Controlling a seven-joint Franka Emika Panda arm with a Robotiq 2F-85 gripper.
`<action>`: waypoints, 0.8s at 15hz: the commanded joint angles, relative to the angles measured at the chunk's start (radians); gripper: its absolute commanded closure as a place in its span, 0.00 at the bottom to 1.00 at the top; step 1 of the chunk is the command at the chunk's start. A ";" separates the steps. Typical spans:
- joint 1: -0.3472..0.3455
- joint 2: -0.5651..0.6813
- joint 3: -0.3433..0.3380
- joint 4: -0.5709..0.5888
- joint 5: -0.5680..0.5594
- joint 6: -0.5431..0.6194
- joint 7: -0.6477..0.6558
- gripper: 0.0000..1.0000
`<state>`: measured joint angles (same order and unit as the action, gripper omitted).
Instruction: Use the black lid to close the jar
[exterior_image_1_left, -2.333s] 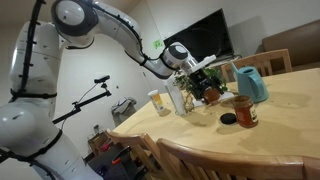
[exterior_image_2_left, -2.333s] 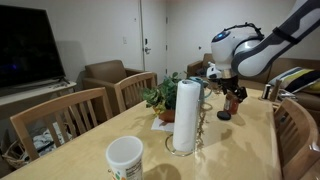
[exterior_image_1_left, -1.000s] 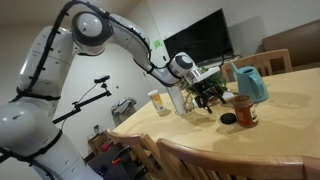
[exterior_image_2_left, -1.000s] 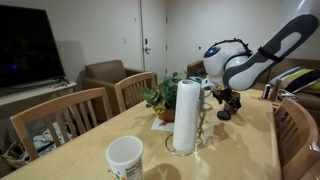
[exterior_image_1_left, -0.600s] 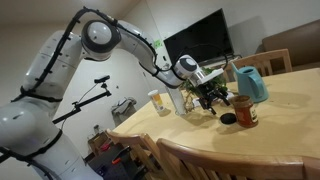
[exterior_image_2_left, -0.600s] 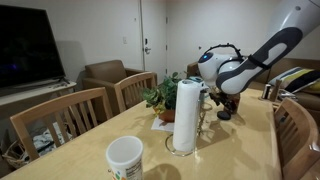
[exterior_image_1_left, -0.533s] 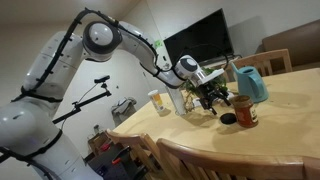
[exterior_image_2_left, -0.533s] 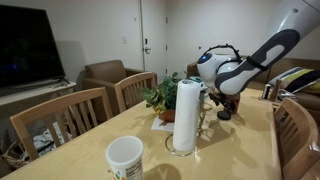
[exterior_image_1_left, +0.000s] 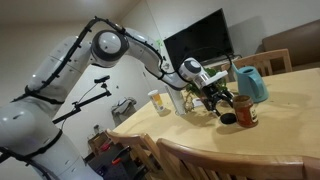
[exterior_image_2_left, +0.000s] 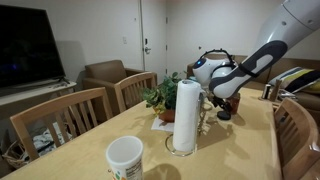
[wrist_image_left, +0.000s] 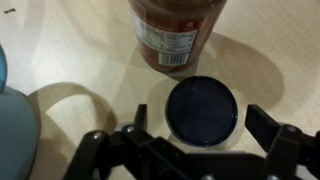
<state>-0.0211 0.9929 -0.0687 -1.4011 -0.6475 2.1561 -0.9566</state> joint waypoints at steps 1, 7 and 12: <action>0.009 0.026 -0.002 0.044 0.001 -0.045 -0.017 0.00; 0.019 0.015 -0.004 0.001 -0.009 -0.028 0.006 0.00; 0.020 0.019 -0.008 -0.017 -0.024 0.009 0.011 0.00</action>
<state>-0.0085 1.0175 -0.0687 -1.3988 -0.6484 2.1416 -0.9565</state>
